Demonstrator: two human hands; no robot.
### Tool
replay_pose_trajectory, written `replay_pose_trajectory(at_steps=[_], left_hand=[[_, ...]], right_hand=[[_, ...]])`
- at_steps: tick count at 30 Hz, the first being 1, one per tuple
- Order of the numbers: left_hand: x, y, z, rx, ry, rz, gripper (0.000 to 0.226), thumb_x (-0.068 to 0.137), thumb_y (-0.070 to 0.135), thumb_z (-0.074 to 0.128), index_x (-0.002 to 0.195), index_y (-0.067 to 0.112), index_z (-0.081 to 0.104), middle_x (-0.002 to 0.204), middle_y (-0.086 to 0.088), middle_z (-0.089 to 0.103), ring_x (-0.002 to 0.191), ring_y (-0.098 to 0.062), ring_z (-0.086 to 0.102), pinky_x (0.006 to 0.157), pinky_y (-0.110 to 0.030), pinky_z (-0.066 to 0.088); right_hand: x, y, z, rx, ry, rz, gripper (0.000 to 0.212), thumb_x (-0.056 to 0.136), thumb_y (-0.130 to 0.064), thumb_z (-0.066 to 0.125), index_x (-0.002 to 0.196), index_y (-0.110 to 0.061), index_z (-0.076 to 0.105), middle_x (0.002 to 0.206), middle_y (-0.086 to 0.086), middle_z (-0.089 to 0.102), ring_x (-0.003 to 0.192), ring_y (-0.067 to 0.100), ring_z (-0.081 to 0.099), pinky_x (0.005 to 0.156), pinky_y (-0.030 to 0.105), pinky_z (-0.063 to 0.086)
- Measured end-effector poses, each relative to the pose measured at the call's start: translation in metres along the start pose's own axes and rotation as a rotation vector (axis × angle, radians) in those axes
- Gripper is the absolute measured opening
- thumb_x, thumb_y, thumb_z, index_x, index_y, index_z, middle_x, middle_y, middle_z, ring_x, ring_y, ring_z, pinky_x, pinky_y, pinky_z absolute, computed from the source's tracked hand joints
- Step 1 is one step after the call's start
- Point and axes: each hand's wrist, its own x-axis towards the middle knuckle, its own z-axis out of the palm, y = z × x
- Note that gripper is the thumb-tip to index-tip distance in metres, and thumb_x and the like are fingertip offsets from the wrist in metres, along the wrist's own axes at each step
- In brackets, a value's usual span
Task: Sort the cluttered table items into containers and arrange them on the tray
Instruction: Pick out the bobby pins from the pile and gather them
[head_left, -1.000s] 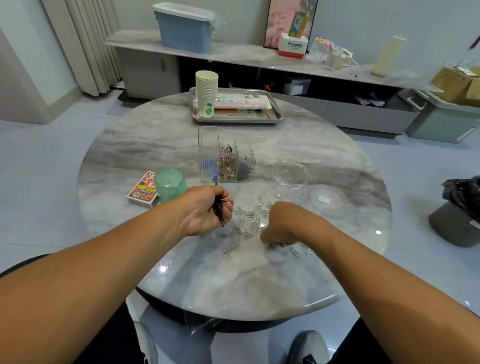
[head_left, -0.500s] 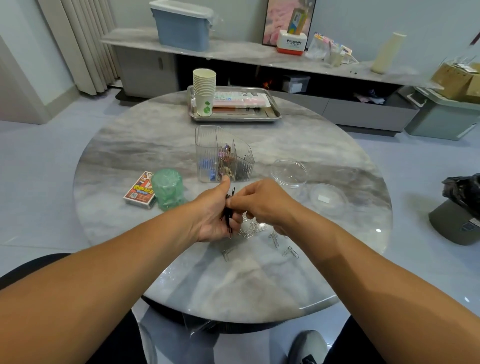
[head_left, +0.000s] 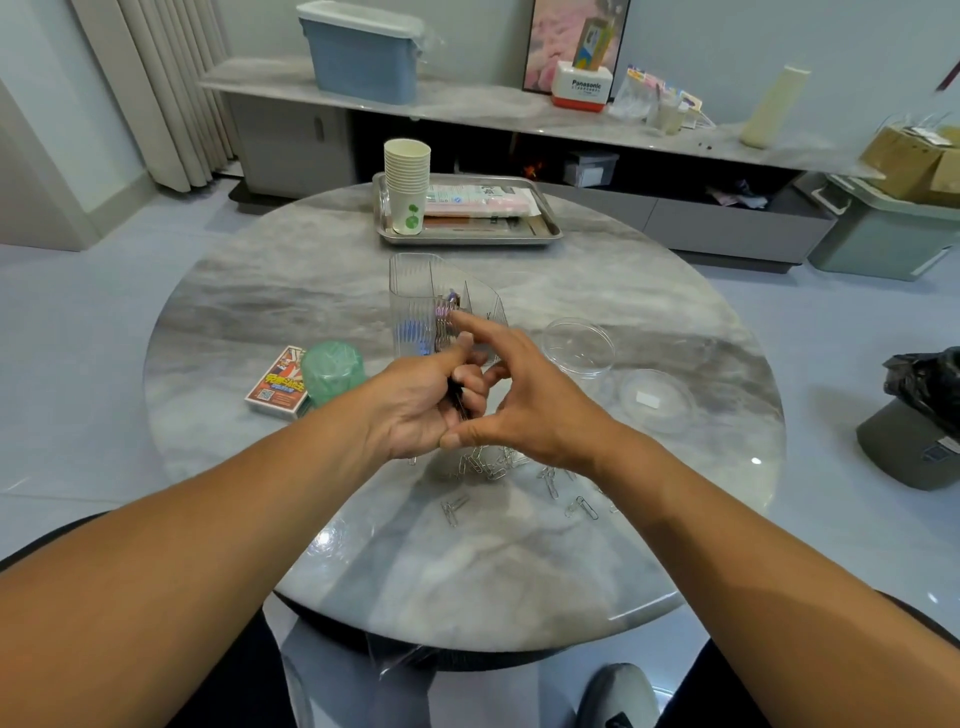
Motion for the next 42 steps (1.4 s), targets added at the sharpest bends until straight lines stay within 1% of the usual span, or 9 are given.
replay_pose_trajectory(at_steps=[8,13,17,20,22,25,28,38,42], left_hand=[[-0.010,-0.008,0.000,0.319,-0.048,0.030,0.028,0.104,0.032,0.051,0.084,0.014,0.059,0.061,0.004,0.046,0.050,-0.005,0.053,0.039,-0.018,0.046],[-0.012,-0.009,-0.002,0.351,-0.088,0.020,0.026,0.105,0.011,0.048,0.080,0.009,0.054,0.066,-0.003,0.048,0.055,-0.008,0.052,0.045,-0.019,0.046],[-0.006,-0.008,0.002,0.212,-0.027,0.010,0.025,0.107,0.018,0.044,0.083,0.018,0.050,0.055,0.006,0.035,0.040,-0.005,0.032,0.037,-0.016,0.033],[-0.001,-0.005,0.000,0.310,0.022,0.080,0.019,0.102,0.013,0.050,0.084,0.020,0.050,0.052,0.007,0.028,0.039,-0.005,0.020,0.037,-0.017,0.022],[0.000,-0.008,0.001,0.495,0.013,0.145,0.014,0.096,0.003,0.052,0.093,0.016,0.053,0.061,0.002,0.037,0.041,-0.005,0.021,0.038,-0.018,0.018],[0.000,-0.020,-0.001,0.849,0.043,0.243,0.060,0.084,-0.007,0.062,0.131,0.026,0.047,0.080,-0.006,0.052,0.044,-0.002,0.045,0.039,-0.021,0.030],[0.003,-0.026,-0.005,0.995,0.061,0.290,0.111,0.077,-0.009,0.069,0.160,0.032,0.008,0.088,-0.014,0.062,0.053,0.000,0.063,0.043,-0.018,0.041],[0.007,-0.018,-0.011,1.077,-0.039,0.333,0.122,0.075,-0.010,0.071,0.160,0.035,-0.004,0.120,0.004,0.062,0.063,0.005,0.065,0.052,-0.012,0.045],[0.013,-0.012,-0.014,1.022,-0.026,0.321,0.128,0.072,-0.008,0.079,0.160,0.039,-0.002,0.113,0.003,0.065,0.071,-0.002,0.063,0.053,-0.015,0.047]], right_hand=[[-0.002,0.003,0.007,0.019,-0.009,0.031,0.122,0.061,-0.032,0.097,0.150,-0.060,0.017,0.142,-0.012,0.041,0.110,0.001,0.054,0.097,0.022,0.050],[0.000,0.004,0.004,-0.013,-0.017,0.079,0.098,0.060,-0.035,0.097,0.146,-0.036,0.050,0.123,-0.015,0.064,0.109,-0.004,0.061,0.091,0.014,0.050],[0.002,0.004,-0.001,0.227,-0.073,0.175,0.093,0.072,-0.027,0.090,0.151,-0.030,0.044,0.135,-0.017,0.058,0.120,-0.006,0.058,0.103,0.024,0.050],[0.005,0.001,-0.006,0.460,0.067,0.300,0.061,0.088,-0.038,0.072,0.145,-0.028,0.053,0.129,-0.015,0.065,0.117,0.002,0.063,0.092,0.028,0.056],[0.006,-0.001,-0.011,0.466,0.125,0.378,0.032,0.094,-0.048,0.066,0.117,-0.027,0.072,0.108,-0.011,0.074,0.099,0.006,0.069,0.074,0.024,0.055],[0.006,0.001,-0.010,0.503,0.018,0.489,0.034,0.087,-0.046,0.076,0.097,-0.013,0.077,0.086,-0.001,0.073,0.071,0.009,0.063,0.065,0.025,0.046],[0.007,0.000,-0.008,0.664,0.000,0.546,0.031,0.082,-0.023,0.083,0.100,0.000,0.076,0.077,0.006,0.068,0.059,0.009,0.055,0.056,0.021,0.046],[0.010,-0.001,-0.014,0.771,-0.041,0.503,0.007,0.088,-0.001,0.074,0.094,-0.003,0.071,0.079,0.009,0.071,0.065,0.011,0.067,0.066,0.017,0.059],[0.014,-0.003,-0.008,0.740,0.038,0.426,0.012,0.088,0.004,0.073,0.099,0.001,0.068,0.076,0.008,0.068,0.057,0.010,0.063,0.062,0.019,0.057]])
